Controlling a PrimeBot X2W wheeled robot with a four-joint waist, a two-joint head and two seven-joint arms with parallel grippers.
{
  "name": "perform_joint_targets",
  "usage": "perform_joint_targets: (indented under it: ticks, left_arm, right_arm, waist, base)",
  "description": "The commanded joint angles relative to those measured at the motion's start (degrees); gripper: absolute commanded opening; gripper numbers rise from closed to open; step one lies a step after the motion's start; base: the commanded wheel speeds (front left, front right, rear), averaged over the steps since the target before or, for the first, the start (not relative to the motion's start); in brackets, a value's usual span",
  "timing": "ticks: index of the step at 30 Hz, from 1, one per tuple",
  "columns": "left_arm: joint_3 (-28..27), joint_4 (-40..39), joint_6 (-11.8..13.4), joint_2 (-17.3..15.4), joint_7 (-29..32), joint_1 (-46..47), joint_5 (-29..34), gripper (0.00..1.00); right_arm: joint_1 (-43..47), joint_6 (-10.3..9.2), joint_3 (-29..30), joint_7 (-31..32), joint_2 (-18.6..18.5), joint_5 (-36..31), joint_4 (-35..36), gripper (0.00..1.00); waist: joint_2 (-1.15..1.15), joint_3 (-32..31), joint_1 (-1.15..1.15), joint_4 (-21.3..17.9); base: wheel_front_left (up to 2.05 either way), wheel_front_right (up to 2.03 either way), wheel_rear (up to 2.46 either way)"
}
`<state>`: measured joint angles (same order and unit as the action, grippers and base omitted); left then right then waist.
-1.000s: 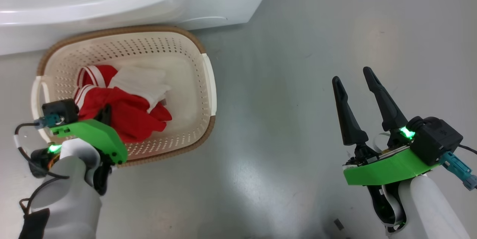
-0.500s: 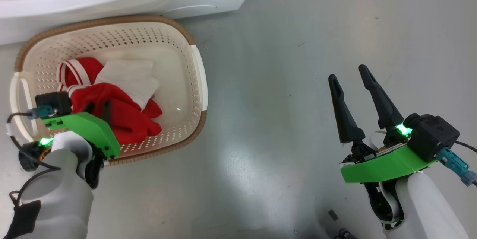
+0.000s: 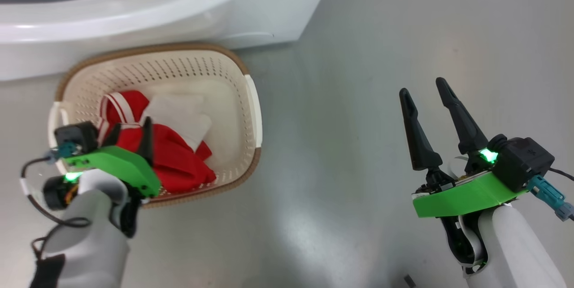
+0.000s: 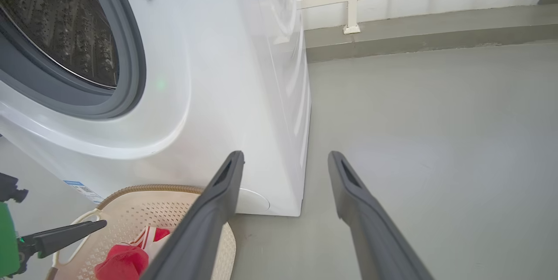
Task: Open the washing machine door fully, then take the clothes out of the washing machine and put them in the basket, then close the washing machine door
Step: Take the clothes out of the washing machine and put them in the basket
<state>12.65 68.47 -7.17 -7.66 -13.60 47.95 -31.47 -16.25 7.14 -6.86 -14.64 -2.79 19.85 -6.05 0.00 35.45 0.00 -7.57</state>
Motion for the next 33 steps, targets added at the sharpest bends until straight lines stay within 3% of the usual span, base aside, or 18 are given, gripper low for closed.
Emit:
perform_joint_targets:
  ticks: [1, 12, 27, 33]
  left_arm:
    - [-0.1, -2.5, -0.3, -1.2, -1.0, -2.8, -1.0, 1.0]
    - [1.2, -16.3, -0.3, -0.5, -1.4, -11.9, -1.3, 1.0]
    - [-10.5, -42.8, 0.7, 1.3, -1.4, -28.4, 7.9, 1.0]
    - [-12.8, -50.7, 0.5, 2.2, -1.4, -34.7, 11.6, 1.0]
  right_arm:
    - [1.5, 0.35, -0.9, -0.4, -0.1, -0.9, 0.8, 1.0]
    - [3.4, 0.35, -0.2, -0.4, -0.1, -3.1, -1.3, 1.0]
    - [6.3, 0.35, 1.4, -0.4, -0.1, -4.9, -3.3, 1.0]
    - [8.0, 0.35, 3.4, -0.4, -0.1, -6.8, -2.8, 1.0]
  waist:
    - [0.0, -3.1, 0.0, 1.6]
    - [0.0, -12.5, 0.0, 4.1]
    - [0.0, -23.9, 0.0, 5.1]
    - [0.0, -27.7, 0.0, 4.4]
  base:
    - [0.0, 0.0, 0.0]
    - [0.0, 0.0, 0.0]
    - [0.0, 0.0, 0.0]
    - [0.0, 0.0, 0.0]
